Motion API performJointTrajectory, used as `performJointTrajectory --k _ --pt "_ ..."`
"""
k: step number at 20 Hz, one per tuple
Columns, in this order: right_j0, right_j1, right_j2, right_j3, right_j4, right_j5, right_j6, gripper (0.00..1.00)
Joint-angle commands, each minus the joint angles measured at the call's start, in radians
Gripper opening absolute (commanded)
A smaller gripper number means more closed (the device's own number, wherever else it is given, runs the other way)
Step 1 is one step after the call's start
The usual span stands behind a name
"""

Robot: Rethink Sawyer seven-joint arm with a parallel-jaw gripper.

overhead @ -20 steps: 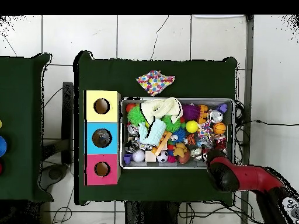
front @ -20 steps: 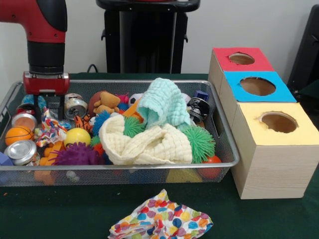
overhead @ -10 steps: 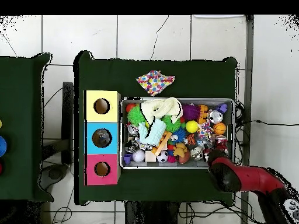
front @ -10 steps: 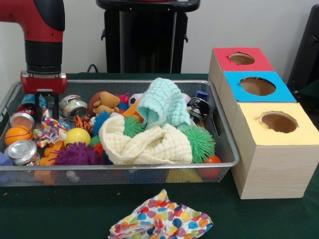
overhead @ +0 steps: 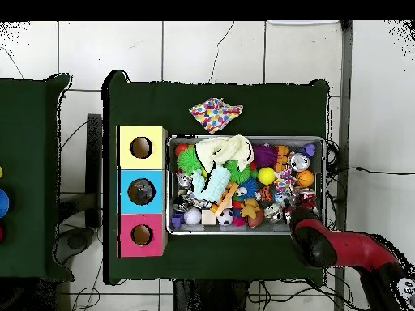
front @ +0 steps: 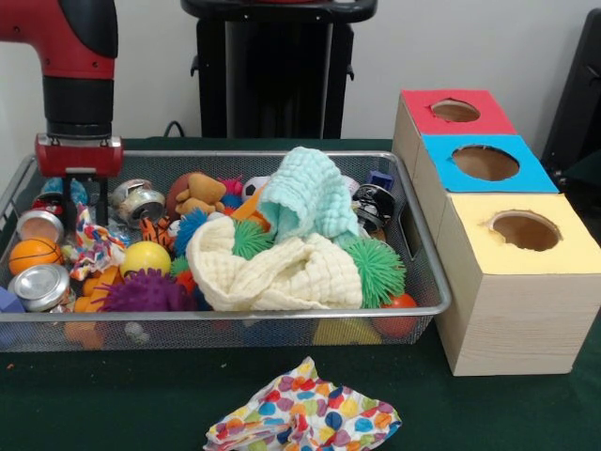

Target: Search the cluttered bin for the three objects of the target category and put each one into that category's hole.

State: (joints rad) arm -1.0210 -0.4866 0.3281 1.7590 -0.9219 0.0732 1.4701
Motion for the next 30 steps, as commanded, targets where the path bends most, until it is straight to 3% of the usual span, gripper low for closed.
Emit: performJointTrajectory --k 1,7,13,21,30 --pt "0.067 -0.062 0.0 0.092 -0.032 0.041 0.044 0.0" --pt "0.19 -0.277 -0.078 0.243 0.068 0.079 0.154 0.0" --pt "0.323 -0.418 -0.184 0.332 0.164 0.125 0.212 0.0" --pt "0.382 -0.472 -0.247 0.355 0.237 0.15 0.162 0.0" --pt "0.392 -0.466 -0.267 0.367 0.258 0.126 0.138 0.0"
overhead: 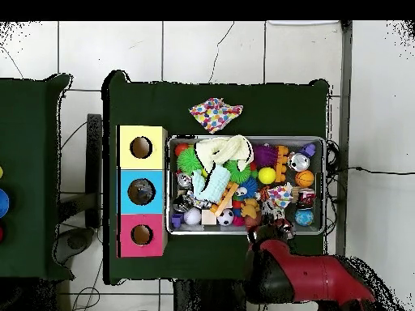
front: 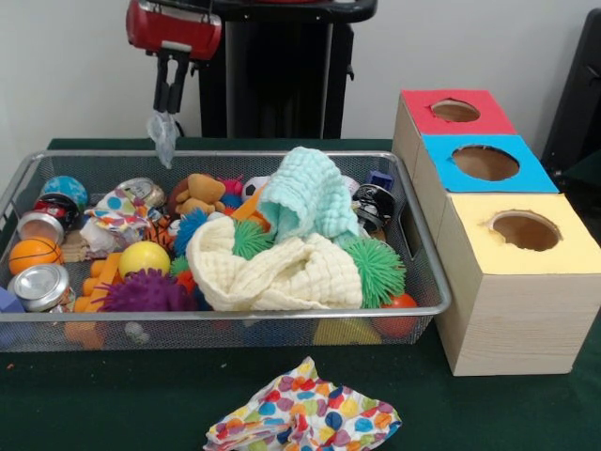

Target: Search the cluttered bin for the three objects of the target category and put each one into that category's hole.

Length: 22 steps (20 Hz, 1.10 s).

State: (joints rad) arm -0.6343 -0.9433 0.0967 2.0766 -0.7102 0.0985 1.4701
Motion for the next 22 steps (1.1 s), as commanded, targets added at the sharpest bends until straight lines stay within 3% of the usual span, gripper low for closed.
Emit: performJointTrajectory --k 1,7,11,16,22 --pt "0.013 -0.023 -0.037 0.059 0.057 0.11 0.138 0.0" --pt "0.092 -0.098 -0.066 0.082 0.106 0.176 0.14 0.0" --pt "0.129 -0.11 -0.078 0.075 0.13 0.205 0.139 0.0" --pt "0.137 -0.029 -0.082 0.04 0.119 0.156 0.146 0.0" --pt "0.071 0.087 -0.05 -0.011 0.07 0.063 0.106 0.0"
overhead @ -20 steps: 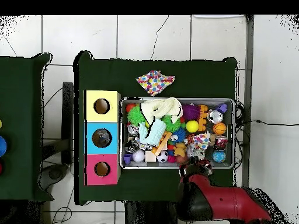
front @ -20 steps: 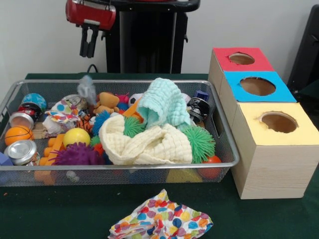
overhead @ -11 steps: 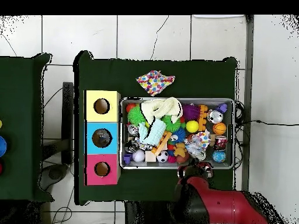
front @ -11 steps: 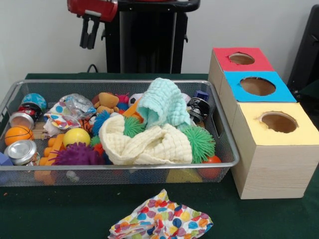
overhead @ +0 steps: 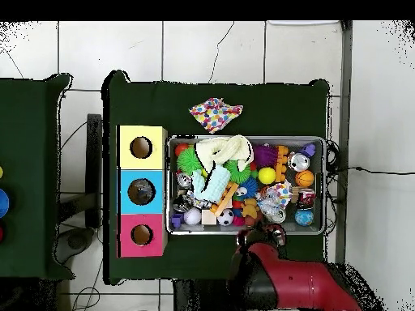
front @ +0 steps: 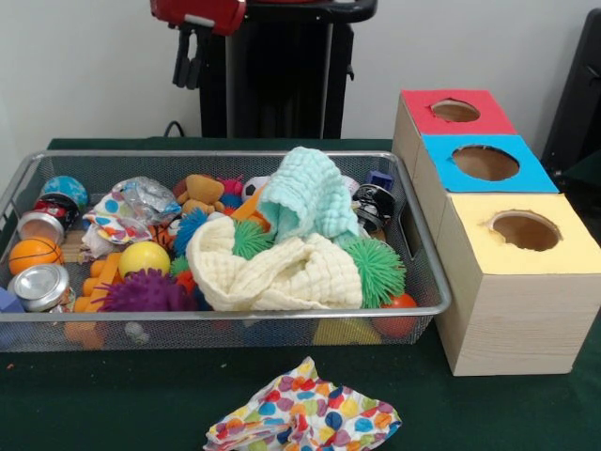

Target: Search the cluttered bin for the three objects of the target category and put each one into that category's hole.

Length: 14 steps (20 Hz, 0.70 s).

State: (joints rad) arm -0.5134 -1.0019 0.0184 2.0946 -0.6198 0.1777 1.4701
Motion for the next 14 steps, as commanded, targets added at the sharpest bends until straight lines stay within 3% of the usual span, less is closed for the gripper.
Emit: performJointTrajectory --k 1,6,7,14 --pt "-0.062 0.155 0.033 -0.037 -0.03 -0.019 0.094 0.0" --pt "-0.086 0.182 0.051 -0.059 -0.042 -0.024 0.072 0.0" --pt "-0.104 0.181 0.065 -0.056 -0.044 -0.016 0.057 1.0" --pt "-0.138 0.196 0.09 -0.063 -0.049 -0.048 0.055 1.0"
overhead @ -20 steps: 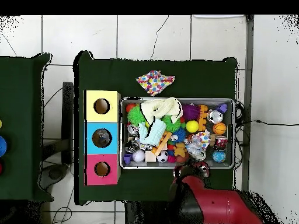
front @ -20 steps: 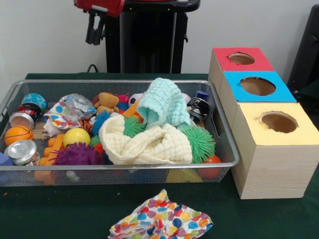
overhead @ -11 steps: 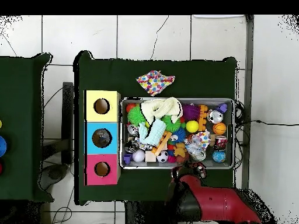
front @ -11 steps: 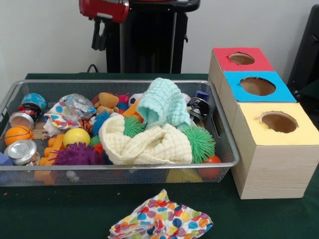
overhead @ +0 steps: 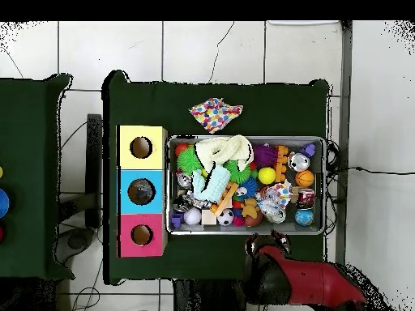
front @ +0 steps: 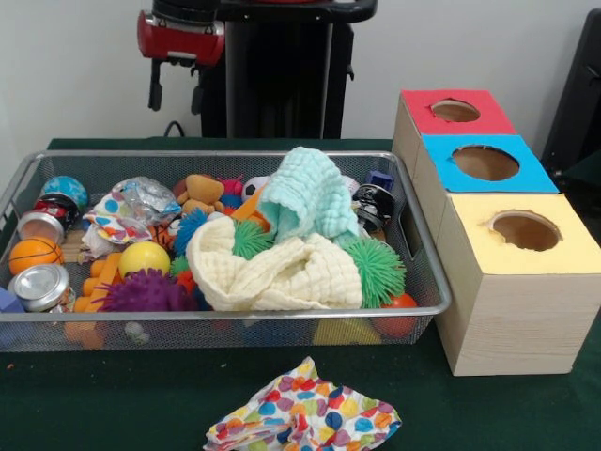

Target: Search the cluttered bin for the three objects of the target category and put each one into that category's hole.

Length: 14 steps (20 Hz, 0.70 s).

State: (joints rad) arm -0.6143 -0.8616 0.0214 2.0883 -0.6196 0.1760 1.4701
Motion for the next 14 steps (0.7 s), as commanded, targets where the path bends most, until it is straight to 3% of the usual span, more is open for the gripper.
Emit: performJointTrajectory --k 1,9,14 --pt "-0.044 0.06 0.089 -0.056 -0.055 -0.056 0.054 1.0" --pt "-0.053 0.129 0.07 -0.091 -0.088 -0.103 0.067 1.0" --pt "-0.081 0.19 0.109 -0.122 -0.112 -0.14 0.056 1.0"
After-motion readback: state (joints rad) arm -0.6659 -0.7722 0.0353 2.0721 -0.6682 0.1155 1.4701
